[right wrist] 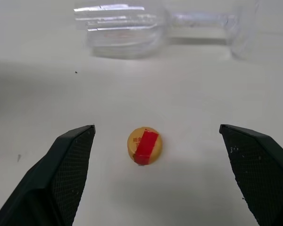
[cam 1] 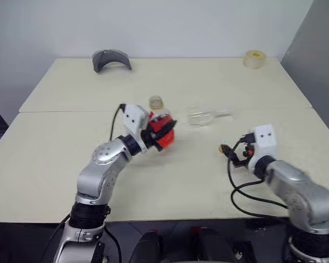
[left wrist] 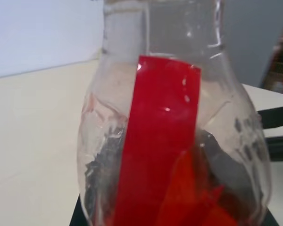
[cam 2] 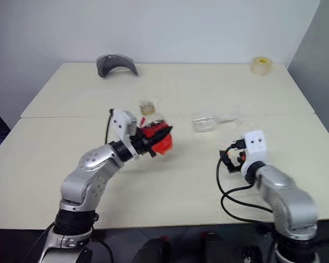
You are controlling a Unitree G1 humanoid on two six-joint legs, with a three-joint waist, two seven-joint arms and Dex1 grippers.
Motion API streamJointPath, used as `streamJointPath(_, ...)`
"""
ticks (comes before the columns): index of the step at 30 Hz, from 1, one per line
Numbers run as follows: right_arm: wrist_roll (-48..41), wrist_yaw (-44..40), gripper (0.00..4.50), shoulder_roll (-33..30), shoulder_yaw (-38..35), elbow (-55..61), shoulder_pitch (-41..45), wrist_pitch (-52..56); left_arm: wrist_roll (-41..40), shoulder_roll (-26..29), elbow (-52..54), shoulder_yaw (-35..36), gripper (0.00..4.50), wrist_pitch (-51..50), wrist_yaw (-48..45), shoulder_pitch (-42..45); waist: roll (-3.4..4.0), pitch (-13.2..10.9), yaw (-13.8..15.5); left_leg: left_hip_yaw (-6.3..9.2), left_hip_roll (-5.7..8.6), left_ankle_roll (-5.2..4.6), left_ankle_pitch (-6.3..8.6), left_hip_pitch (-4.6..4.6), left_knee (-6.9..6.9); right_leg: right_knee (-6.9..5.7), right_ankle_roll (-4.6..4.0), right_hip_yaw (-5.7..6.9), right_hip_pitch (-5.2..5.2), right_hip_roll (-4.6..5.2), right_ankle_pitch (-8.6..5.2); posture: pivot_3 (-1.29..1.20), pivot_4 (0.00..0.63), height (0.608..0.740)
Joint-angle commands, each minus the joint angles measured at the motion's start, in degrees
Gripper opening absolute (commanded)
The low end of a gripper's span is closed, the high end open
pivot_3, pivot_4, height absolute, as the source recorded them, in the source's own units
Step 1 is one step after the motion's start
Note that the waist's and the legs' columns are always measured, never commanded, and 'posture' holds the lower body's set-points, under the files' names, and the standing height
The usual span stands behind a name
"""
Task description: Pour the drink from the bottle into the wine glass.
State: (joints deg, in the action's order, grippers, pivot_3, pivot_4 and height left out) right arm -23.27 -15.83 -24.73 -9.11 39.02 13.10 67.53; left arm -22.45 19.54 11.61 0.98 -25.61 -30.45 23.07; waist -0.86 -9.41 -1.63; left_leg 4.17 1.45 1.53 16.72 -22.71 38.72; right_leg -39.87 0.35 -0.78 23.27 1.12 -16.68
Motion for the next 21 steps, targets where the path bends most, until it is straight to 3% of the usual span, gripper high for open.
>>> streamJointPath(1,-8.4,-8.6,4.5,-2.8,-0.4,5.2,3.0,0.6,2.0,-1.3,-1.2,3.5,1.26,2.1,5.7,2.9,-0.01,0.0,-0.1,0.01,-0.01,0.0,0.0,0.0,0.0,0.0,0.0,0.01,0.0,-0.03,0.0,0.0,0.15,0.74)
streamJointPath(6,-11.5,-16.9,4.5,-3.8,2.7,0.3,9.5,-9.3,6.7,-2.6,-9.7,7.9,1.26,6.7,15.2,8.6,-0.08,0.0,0.1,0.02,0.04,-0.01,0.0,-0.05,0.08,0.01,0.02,0.04,-0.01,0.0,0.01,0.0,0.15,0.74)
streamJointPath(10,-9.9,-16.3,4.5,2.4,7.4,-9.2,18.8,-15.8,10.0,-2.5,-16.2,10.5,1.26,11.4,20.2,10.2,-0.08,0.0,-0.3,-0.01,0.02,0.02,-0.01,-0.01,0.05,0.01,0.01,-0.01,0.0,0.0,0.02,0.0,0.15,0.74)
streamJointPath(15,-7.8,-14.1,4.5,8.4,10.5,-15.8,24.5,-20.5,15.1,-2.7,-20.5,12.0,1.26,15.9,28.5,8.8,-0.11,0.0,0.0,0.01,0.0,0.15,-0.08,-0.11,0.08,0.02,0.0,0.04,0.07,0.06,0.02,0.0,0.15,0.74)
streamJointPath(21,-7.4,-13.7,4.5,9.2,11.0,-17.0,25.2,-21.6,14.3,-4.0,-24.3,14.5,1.26,19.7,31.0,5.8,-0.16,0.0,0.4,0.02,0.09,0.25,-0.14,-0.16,0.1,0.01,0.01,0.04,0.12,0.15,0.03,0.0,0.15,0.74)
